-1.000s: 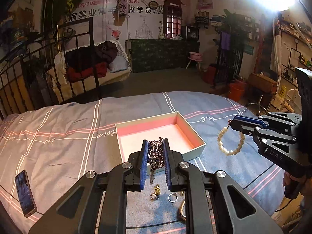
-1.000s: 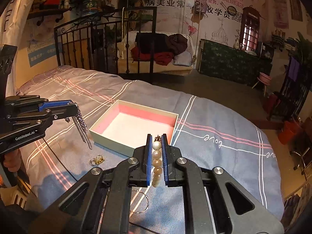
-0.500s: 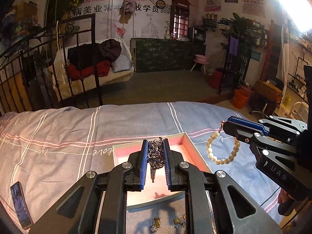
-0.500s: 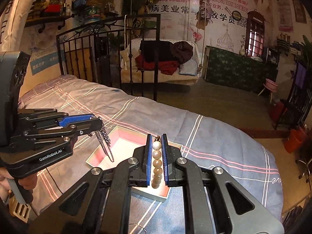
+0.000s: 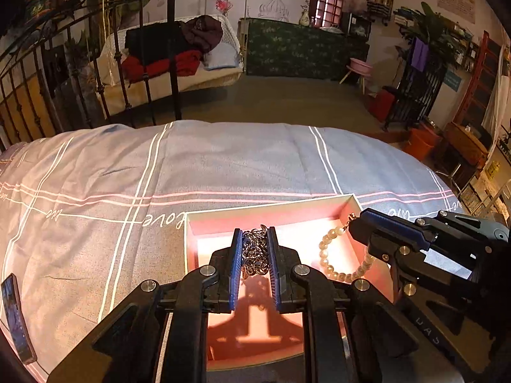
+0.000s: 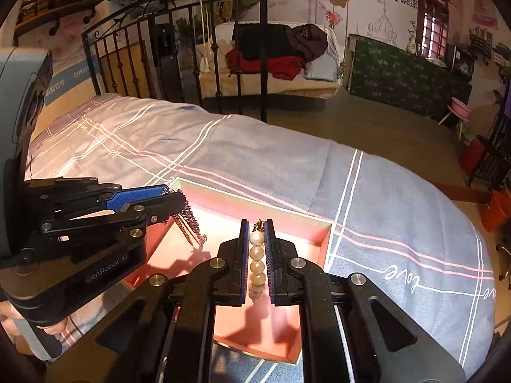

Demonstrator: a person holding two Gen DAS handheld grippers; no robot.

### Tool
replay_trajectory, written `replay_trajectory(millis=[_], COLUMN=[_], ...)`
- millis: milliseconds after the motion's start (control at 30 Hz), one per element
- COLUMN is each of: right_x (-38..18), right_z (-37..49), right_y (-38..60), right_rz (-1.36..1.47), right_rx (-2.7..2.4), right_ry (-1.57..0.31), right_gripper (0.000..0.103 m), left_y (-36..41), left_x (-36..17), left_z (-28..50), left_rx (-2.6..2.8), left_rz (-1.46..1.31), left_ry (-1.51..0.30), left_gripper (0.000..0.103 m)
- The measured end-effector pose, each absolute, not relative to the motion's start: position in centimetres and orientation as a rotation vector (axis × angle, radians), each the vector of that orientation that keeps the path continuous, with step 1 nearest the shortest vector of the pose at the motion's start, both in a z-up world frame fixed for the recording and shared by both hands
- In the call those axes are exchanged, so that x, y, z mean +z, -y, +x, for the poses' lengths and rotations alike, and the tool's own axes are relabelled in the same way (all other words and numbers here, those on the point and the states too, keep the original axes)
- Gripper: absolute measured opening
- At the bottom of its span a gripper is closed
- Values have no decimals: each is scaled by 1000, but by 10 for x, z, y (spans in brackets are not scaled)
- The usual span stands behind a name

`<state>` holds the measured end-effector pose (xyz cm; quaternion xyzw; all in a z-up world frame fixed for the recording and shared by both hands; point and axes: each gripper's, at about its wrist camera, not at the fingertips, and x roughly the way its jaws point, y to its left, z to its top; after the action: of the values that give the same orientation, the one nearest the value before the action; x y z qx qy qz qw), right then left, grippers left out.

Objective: Organize jewelry
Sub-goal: 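Carry the chain and bracelet into the pink-lined box and open both tools, then move both open tools back over the remaining jewelry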

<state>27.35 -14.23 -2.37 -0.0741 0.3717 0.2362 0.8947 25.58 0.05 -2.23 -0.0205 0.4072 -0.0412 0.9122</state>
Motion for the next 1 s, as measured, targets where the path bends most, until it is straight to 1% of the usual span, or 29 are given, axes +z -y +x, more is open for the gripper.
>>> replay_trajectory(millis=[167,367,433,467,500,533,567,600,633,700,733,767,833,933,1000], right_x=[-55,-75,-77,-76,-74,-70,-65,-57,-48,-32,-24,-16,-4,4,1], right_z=[278,276,274,273,272,269,266,261,256,245,240,234,220,198,186], right_y=[133,137,142,145,148,152,156,160,165,174,179,185,195,213,225], right_rz=[-175,-200,-193,-182,-175,-174,-174,-172,-170,-166,-159,-154,-149,-115,-65], right_rx=[481,451,448,447,440,425,413,403,393,364,353,339,298,267,312], right_ry=[-831,-868,-876,-879,-873,-860,-836,-800,-767,-712,-685,-660,-616,-564,-579], right_gripper=[10,10,11,13,18,34,62,74,86,86,87,91,95,97,97], left_y=[-1,-5,-6,-7,-6,-7,-8,-8,-8,-9,-9,-10,-9,-6,-3], left_x=[-42,-55,-53,-49,-44,-37,-28,-19,-9,11,18,25,36,40,35], left_z=[259,260,258,257,256,253,249,244,239,228,223,216,202,177,160], left_rx=[-73,-67,-68,-68,-66,-63,-59,-53,-53,-51,-51,-70,-82,-102,-120], left_rz=[-34,-42,-52,-50,-50,-53,-58,-62,-64,-70,-79,-92,-92,-40,-10], left_ry=[-886,-924,-915,-904,-888,-865,-834,-801,-771,-716,-696,-675,-643,-595,-586], left_gripper=[15,15,17,27,41,49,62,73,78,93,95,96,97,97,97])
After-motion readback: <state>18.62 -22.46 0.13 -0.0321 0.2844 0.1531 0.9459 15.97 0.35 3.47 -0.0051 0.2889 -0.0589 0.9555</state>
